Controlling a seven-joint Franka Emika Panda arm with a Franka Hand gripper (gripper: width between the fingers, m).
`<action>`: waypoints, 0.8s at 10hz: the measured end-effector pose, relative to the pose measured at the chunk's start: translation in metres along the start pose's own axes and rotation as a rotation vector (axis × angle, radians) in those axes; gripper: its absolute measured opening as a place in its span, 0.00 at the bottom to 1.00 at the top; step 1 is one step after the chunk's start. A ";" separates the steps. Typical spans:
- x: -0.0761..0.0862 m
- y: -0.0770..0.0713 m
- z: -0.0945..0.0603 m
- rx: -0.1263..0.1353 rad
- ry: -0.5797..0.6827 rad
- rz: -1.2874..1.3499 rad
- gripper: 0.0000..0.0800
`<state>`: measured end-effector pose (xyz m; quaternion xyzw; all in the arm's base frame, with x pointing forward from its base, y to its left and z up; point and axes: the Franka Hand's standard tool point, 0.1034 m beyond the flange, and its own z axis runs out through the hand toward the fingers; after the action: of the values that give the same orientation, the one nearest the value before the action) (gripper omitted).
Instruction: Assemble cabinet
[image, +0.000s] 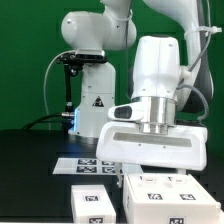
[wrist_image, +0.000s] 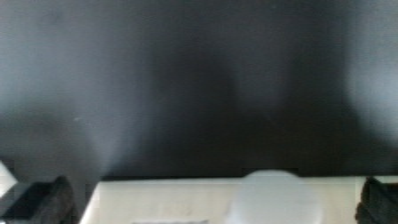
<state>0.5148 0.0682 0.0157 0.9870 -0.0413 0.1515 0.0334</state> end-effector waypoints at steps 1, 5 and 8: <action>0.000 -0.005 0.001 0.006 -0.023 -0.006 1.00; 0.000 -0.004 0.001 0.004 -0.034 -0.006 0.98; 0.000 -0.003 0.001 0.004 -0.035 -0.006 0.52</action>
Offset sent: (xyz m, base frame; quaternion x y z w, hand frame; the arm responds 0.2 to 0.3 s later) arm 0.0000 0.0000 0.0000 0.0000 0.0000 0.0000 1.0000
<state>0.5151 0.0716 0.0141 0.9897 -0.0387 0.1343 0.0312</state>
